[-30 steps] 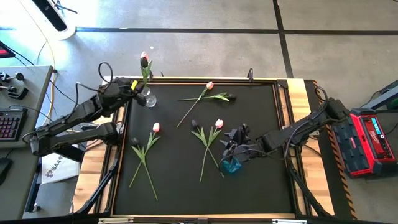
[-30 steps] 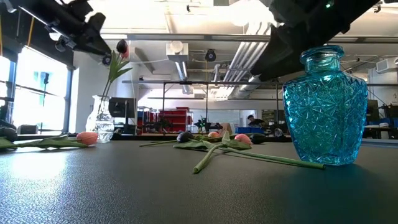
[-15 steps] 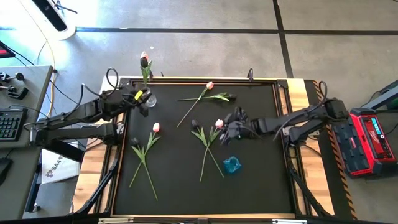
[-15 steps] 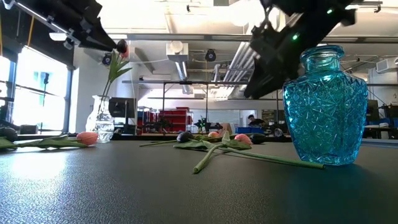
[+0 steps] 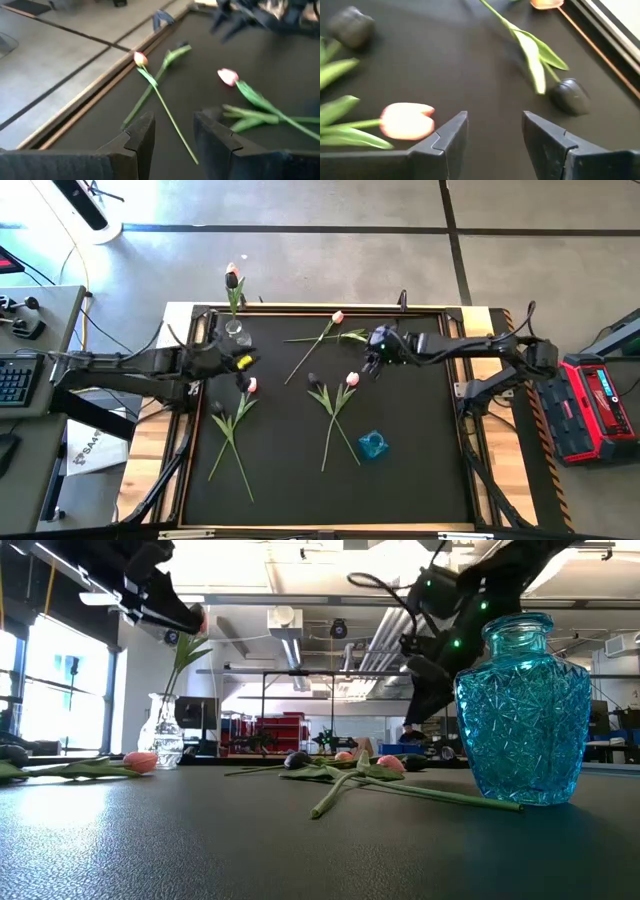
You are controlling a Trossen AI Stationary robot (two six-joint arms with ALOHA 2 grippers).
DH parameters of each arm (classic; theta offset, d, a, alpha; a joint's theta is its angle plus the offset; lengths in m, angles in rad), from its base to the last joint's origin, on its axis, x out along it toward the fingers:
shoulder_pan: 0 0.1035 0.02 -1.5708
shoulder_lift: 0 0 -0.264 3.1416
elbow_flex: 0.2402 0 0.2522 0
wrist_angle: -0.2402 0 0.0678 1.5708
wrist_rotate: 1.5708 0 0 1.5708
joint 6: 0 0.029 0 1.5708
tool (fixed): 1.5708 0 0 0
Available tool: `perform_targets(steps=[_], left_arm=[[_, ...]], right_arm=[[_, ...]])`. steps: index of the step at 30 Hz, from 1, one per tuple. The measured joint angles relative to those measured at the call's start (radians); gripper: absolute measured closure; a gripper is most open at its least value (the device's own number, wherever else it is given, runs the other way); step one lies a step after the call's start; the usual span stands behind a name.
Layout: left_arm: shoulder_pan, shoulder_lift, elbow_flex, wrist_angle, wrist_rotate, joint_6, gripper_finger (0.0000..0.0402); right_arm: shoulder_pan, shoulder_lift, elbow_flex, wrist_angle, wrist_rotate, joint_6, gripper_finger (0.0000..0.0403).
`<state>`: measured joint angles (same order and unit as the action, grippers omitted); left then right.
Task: Sort flowers into vase by color
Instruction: Put the top right black flower into the transparent vase
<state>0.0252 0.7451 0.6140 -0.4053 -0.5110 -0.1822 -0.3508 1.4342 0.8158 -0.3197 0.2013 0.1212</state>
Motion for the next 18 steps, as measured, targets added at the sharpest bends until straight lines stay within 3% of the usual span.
perform_targets(steps=[9,18], left_arm=[[-0.09,0.189,0.0,0.092,0.0,-0.027,0.028],[-0.099,0.338,0.001,0.173,0.0,-0.021,0.028]], right_arm=[[-0.162,0.022,0.025,-0.024,-0.061,-0.328,0.0229],[-0.269,0.229,0.3,-0.233,-0.165,-0.548,0.024]])
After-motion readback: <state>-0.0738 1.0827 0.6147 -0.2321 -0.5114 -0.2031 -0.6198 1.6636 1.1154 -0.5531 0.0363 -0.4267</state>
